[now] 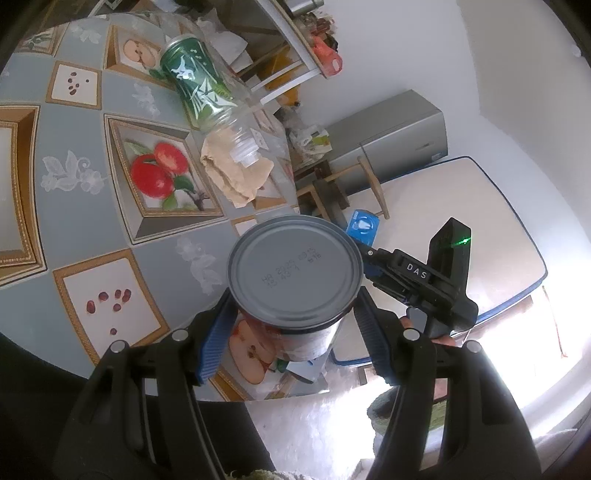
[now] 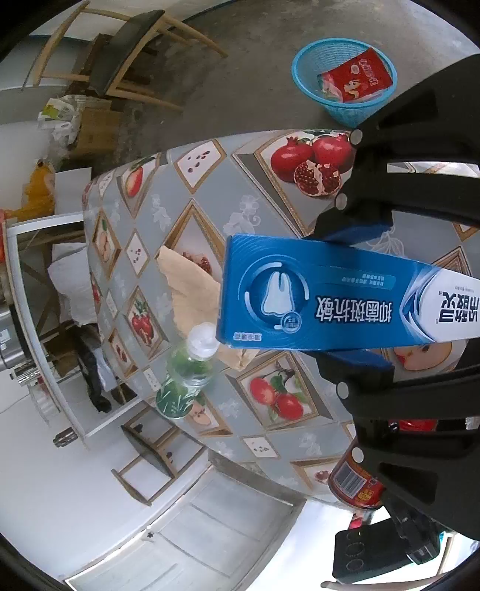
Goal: Collect trash
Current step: 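Hold the red can and toothpaste box raised in both grippers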
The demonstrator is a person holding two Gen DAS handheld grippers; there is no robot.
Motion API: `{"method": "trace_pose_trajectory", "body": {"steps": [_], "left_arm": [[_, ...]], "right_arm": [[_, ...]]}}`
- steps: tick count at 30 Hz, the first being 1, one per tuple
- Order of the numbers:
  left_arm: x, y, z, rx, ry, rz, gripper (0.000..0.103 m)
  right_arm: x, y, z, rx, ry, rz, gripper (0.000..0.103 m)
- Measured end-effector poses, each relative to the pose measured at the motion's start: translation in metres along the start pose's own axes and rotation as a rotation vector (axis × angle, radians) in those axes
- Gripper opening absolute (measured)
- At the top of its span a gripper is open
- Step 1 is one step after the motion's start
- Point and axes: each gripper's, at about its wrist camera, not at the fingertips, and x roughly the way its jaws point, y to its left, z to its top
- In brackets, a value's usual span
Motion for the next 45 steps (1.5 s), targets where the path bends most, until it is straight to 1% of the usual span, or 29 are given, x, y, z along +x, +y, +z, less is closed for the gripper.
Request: {"method": "trace_pose_trajectory", "body": {"steps": [9,18,36,45], "left_arm": [[0.001,-0.002,0.0,0.004,-0.009,-0.008,0.061],[-0.003,-0.004,0.001,0.019,-0.03,-0.022,0.061],[-0.007,-0.007,0.001,0.031,-0.055,-0.037,0.061],[-0.016,-0.021,0.001,0.064,-0.092,-0.035,0.061]], "right_arm": [[-0.01,-0.003,-0.001,0.016,-0.029,0.012,0.045],[-0.03,0.001,0.002,0.008,-0.107,0.02,0.045],[-0.054,-0.002,0.003,0.03,-0.196,0.043,0.045],[-0.08,-0.004,0.004,0.025,-0.292,0.071,0.045]]}}
